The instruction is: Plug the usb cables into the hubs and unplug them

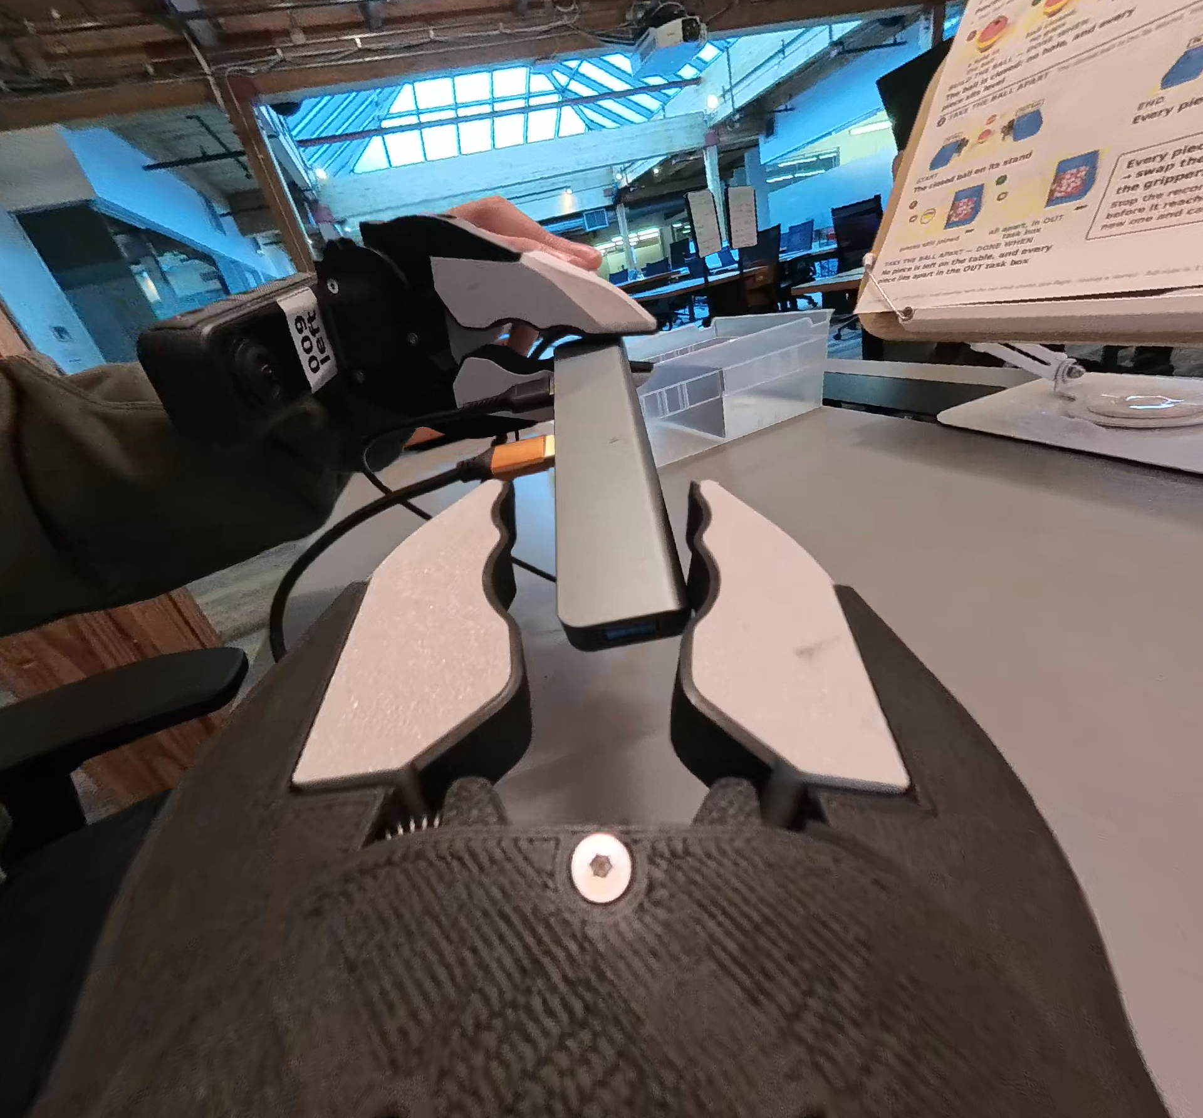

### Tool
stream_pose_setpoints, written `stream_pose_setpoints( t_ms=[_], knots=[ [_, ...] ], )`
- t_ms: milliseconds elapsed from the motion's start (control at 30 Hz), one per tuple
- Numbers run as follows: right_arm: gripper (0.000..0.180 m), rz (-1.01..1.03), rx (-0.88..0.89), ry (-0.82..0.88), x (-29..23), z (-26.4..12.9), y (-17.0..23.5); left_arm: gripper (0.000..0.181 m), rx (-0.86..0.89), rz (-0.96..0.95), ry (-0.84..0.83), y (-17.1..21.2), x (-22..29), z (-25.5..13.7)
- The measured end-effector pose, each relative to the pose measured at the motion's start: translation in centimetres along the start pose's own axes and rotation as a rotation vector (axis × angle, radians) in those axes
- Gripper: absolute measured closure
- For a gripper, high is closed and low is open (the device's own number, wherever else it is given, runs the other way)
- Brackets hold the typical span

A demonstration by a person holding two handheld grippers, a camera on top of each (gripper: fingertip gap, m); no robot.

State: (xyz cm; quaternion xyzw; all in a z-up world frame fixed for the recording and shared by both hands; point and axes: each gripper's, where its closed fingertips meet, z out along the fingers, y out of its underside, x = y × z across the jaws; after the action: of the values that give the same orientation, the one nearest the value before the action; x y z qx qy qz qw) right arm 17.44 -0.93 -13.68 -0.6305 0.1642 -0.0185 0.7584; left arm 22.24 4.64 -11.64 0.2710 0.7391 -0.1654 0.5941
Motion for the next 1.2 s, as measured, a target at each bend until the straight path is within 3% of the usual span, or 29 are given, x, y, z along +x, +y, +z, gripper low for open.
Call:
stream_pose_setpoints(
  t_ms=[200,433,667,900,1000,1100,1200],
  knots=[
    [0.143,-0.037,-0.015,-0.013,-0.3,0.0,0.1,0.169,0.010,0.033,-0.023,-0.1,0.2,0.0],
    [0.145,-0.221,-0.023,0.042,-0.5,0.1,0.0,0.166,0.007,0.017,-0.047,0.2,0.2,0.4],
    [0.148,-0.316,-0.006,0.100,-0.5,0.3,0.4,0.149,-0.006,-0.257,-0.026,1.2,0.8,0.7],
    [0.148,-0.366,-0.003,0.160,0.2,0.1,0.4,0.151,-0.028,-0.432,0.005,2.1,1.4,0.8],
    [0.148,-0.347,0.016,0.184,0.6,-0.2,0.0,0.143,-0.054,-0.532,0.030,3.0,1.3,0.6],
    [0.148,-0.320,0.035,0.202,1.1,-0.4,-0.3,0.147,-0.076,-0.725,-0.021,4.0,-0.2,-0.4],
    [0.148,-0.325,0.027,0.236,1.4,-0.4,-0.2,0.131,-0.100,-0.939,-0.106,4.4,-2.5,-1.8]
  ],
)
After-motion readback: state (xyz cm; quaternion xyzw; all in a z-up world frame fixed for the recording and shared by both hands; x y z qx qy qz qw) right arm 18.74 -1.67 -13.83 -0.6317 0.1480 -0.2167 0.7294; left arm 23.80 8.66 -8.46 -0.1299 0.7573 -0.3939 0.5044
